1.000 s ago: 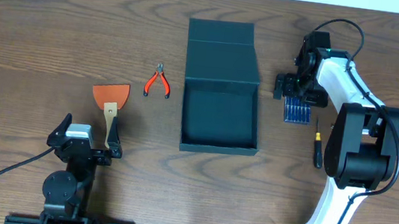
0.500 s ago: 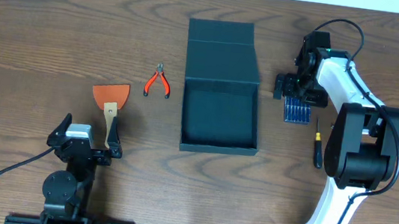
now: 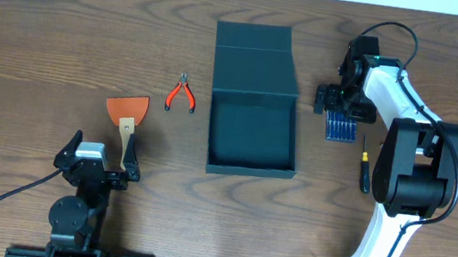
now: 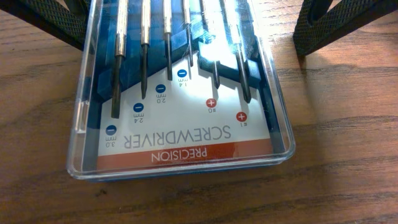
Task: Pack container
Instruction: 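Lower the right gripper and close it on the screwdriver case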
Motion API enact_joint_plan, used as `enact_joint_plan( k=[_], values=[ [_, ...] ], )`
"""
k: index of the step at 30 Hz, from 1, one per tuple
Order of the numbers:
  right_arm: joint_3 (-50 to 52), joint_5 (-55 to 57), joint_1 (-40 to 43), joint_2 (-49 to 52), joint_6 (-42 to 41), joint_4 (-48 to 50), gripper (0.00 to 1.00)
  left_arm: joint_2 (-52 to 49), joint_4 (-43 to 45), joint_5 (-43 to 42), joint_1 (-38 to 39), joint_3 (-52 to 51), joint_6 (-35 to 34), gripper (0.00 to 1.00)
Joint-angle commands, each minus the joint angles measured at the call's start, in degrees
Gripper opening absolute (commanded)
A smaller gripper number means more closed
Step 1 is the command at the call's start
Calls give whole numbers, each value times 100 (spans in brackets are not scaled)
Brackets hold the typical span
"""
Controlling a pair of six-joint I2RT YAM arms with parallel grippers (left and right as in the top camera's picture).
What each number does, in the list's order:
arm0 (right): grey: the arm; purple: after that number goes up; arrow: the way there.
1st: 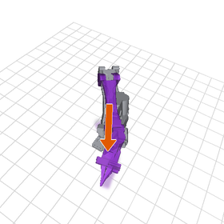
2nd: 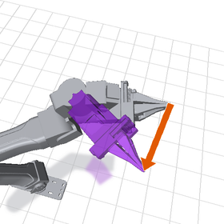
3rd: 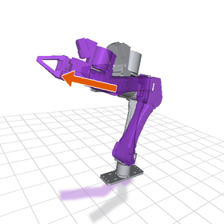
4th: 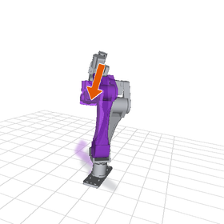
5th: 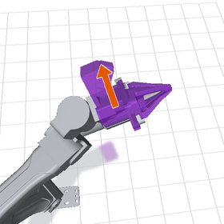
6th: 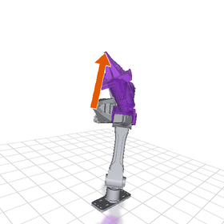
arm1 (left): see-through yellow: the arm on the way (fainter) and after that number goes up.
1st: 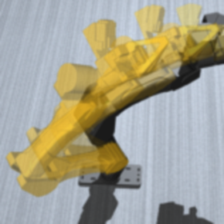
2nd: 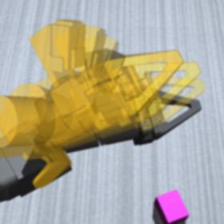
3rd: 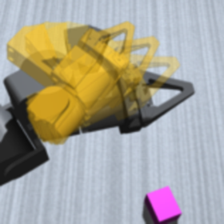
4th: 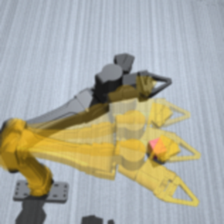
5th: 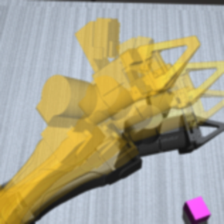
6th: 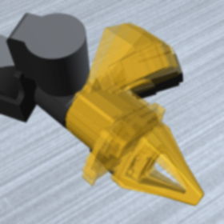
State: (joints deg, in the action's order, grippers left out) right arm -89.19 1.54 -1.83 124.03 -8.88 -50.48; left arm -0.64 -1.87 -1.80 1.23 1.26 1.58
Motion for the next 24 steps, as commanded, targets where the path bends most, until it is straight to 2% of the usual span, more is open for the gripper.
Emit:
enact_joint_plan(
  k=[1, 5, 24],
  values=[
    [81, 317, -2, 273, -59, -101, 99, 2, -210, 28, -15, -101, 76, 99],
    [81, 317, -2, 273, -2, -181, 99, 2, -208, 28, -15, -101, 76, 98],
    [79, 315, -2, 273, 345, -332, 82, 2, -208, 28, -15, -101, 76, 99]
  ],
)
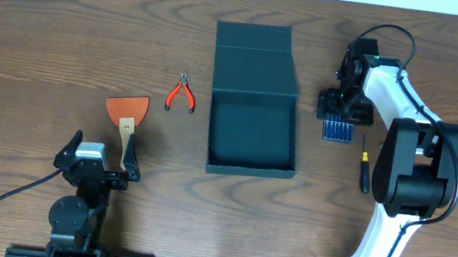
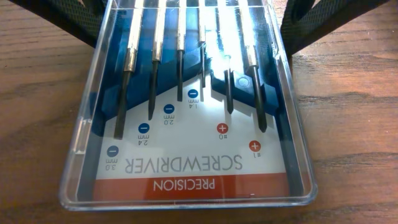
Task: Pack container
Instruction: 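Lower the right gripper and close it on the screwdriver case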
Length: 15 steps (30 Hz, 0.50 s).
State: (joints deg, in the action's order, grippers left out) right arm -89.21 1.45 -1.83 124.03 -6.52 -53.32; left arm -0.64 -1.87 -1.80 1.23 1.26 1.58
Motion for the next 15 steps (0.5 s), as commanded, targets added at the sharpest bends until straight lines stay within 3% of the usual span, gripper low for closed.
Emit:
enact_joint_plan(
  k=[1, 9, 15],
  values=[
    [83, 323, -2, 273, 138, -46, 80, 2, -210, 28, -15, -101, 76, 99],
    [83, 323, -2, 273, 149, -48, 78, 2, -208, 28, -15, -103, 76, 99],
    [83, 323, -2, 273, 149, -50, 70, 2, -210, 28, -15, -101, 76, 99]
  ],
)
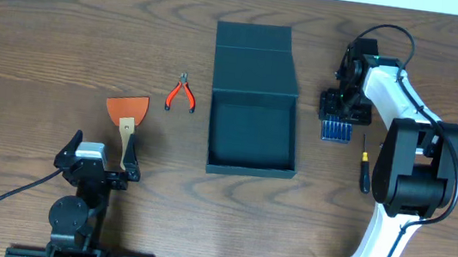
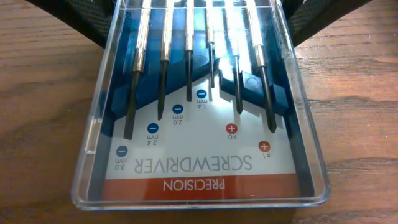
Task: Pack container
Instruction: 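Lower the right gripper and close it on the screwdriver case, then lift the case and carry it left over the green box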
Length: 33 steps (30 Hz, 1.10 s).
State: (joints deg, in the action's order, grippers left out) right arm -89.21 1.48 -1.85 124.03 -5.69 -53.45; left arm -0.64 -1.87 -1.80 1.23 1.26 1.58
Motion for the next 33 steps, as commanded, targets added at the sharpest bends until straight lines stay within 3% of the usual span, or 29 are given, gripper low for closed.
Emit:
enact_joint_plan(
  k=[1, 19, 33],
  values=[
    [83, 321, 0, 273, 66, -37, 70, 2, -208, 28, -15, -101, 76, 99],
    [-37, 321, 0, 273, 66, -57, 59, 2, -208, 28, -15, -101, 76, 98],
    [-962, 321, 0, 273, 68, -540, 55, 2, -208, 28, -15, -101, 76, 98]
  ],
)
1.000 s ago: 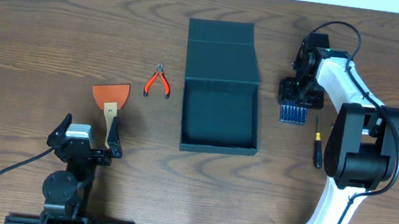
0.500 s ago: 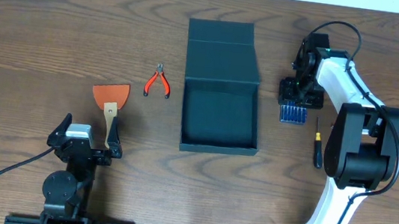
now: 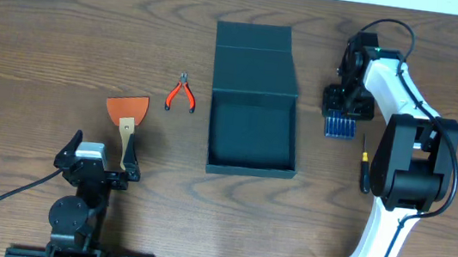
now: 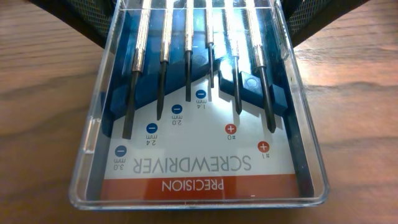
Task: Pack container
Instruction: 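Lift the case and carry it left over the green box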
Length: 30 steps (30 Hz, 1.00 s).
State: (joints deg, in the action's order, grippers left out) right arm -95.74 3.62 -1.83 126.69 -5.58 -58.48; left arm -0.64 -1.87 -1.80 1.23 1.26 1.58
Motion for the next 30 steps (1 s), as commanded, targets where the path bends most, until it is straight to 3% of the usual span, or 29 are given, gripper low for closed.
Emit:
enact_joint_plan(
  k=[1, 30],
  values=[
    [-398, 107, -2, 7, 57, -81, 55, 2, -208, 28, -15, -101, 76, 99],
    [-3202, 83, -638, 7, 90, -2159, 51, 2, -208, 28, -15, -103, 76, 99]
  ],
)
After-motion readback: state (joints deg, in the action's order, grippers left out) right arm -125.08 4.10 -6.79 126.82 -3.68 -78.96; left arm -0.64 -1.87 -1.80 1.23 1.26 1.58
